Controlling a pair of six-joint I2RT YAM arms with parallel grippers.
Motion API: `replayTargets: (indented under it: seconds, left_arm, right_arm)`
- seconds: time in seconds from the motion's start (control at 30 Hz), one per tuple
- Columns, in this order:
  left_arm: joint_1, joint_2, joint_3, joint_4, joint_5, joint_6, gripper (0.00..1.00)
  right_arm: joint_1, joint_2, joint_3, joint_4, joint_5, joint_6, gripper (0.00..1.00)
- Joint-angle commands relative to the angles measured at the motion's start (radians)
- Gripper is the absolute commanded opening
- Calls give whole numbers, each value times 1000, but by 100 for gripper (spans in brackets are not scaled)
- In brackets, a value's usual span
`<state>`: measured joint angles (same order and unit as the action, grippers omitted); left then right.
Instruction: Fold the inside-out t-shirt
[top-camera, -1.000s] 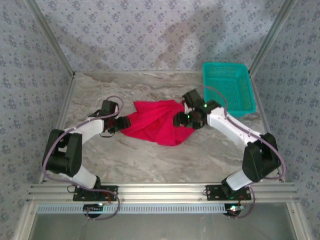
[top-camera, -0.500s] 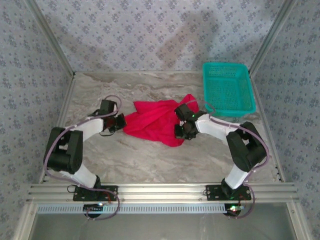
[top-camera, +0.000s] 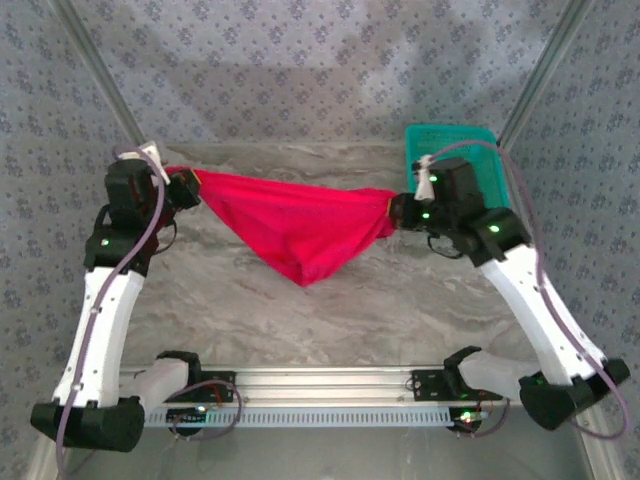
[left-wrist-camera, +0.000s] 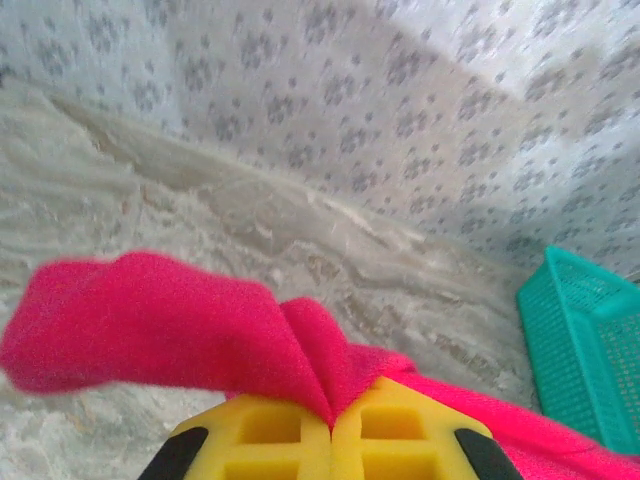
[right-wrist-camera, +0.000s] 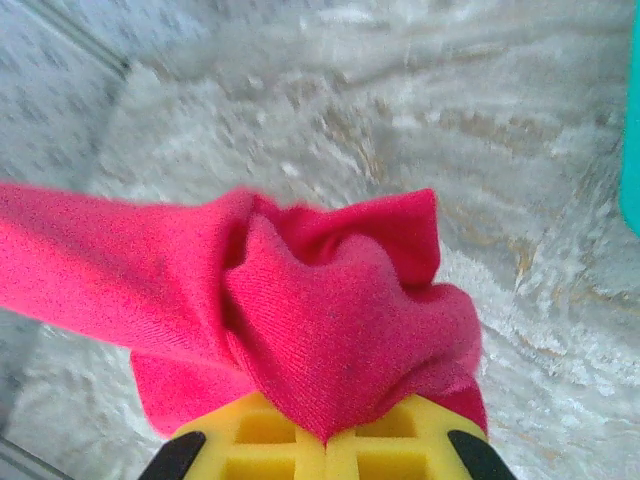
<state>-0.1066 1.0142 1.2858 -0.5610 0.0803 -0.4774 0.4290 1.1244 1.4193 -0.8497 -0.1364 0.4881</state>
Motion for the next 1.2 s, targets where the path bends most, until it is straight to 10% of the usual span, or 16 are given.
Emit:
replayTargets:
  seconds: [0.0, 0.37, 0.57, 0.9, 1.17]
  left_arm:
    - [8, 2, 79, -112, -79, 74, 0]
    - [19, 435, 86, -17, -52, 128, 3]
    - [-18, 609, 199, -79, -219, 145, 47]
    - [-487, 367, -243, 200, -19, -111, 70]
    - [-704, 559, -281, 307, -50, -168, 72]
  right_arm:
    - [-85, -16, 56, -125, -69, 0, 0]
    - [-155, 389, 29, 140, -121, 41, 0]
    - [-123, 679, 221, 16, -49, -14, 47]
    - [-120, 520, -64, 80, -6, -8, 52]
    - [-124, 499, -126, 114, -20, 3, 52]
